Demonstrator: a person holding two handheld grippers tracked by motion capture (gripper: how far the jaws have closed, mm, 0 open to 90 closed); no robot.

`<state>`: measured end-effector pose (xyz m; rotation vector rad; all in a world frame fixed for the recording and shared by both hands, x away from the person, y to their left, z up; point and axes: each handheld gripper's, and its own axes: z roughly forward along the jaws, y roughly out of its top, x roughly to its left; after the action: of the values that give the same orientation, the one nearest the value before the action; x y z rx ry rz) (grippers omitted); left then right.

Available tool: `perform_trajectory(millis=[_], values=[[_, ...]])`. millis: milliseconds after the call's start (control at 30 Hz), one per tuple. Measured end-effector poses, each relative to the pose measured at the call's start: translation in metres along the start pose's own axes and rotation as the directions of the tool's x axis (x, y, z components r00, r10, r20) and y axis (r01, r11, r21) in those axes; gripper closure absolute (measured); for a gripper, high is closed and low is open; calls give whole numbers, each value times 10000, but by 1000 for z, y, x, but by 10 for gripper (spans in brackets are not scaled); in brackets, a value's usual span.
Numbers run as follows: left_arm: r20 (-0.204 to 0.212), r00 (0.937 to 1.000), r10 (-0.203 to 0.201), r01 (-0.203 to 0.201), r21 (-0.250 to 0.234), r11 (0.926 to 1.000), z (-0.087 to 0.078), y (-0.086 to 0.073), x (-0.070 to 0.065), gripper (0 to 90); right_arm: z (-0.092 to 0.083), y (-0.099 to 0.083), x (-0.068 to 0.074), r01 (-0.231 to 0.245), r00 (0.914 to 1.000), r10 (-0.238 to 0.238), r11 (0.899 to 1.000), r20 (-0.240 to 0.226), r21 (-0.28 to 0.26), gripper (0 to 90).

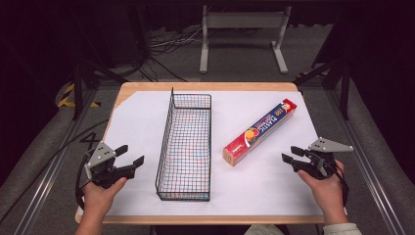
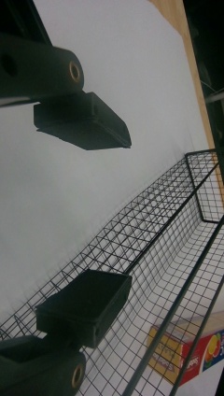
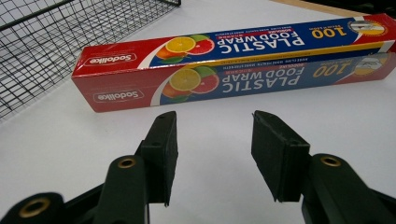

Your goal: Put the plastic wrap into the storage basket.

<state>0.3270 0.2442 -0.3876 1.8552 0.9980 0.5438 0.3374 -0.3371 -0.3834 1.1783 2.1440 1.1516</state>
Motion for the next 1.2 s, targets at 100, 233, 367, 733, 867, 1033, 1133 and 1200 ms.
perform_trajectory(millis=[100,233,367,733,867,1033,1133,1200], values=[[-117,9998,-157,158,71,9999,-2,1,2,294,1,3,2,138,9999,-136,9998,-87,141,531],[-172,9996,-235,235,8,9997,-4,1,3,297,5,8,4,296,9992,-287,9990,-262,338,535],[-192,9996,-214,213,-70,9997,-6,2,3,298,6,19,6,426,9981,-412,9986,-454,315,538],[-303,9990,-336,330,-221,9992,-11,3,6,297,16,44,13,481,9951,-474,9988,-872,62,537],[-349,9987,-359,351,-220,9991,-12,2,6,298,24,53,17,554,9920,-538,9984,-1143,109,537],[-355,9986,-386,378,-226,9990,-12,2,7,298,32,62,18,673,9904,-648,9976,-1223,163,537],[-372,9985,-403,396,-207,9990,-12,2,7,298,38,70,20,703,9883,-677,9974,-1366,144,538],[-361,9985,-404,397,-218,9990,-12,1,8,298,41,74,22,769,9877,-737,9969,-1381,175,540]])
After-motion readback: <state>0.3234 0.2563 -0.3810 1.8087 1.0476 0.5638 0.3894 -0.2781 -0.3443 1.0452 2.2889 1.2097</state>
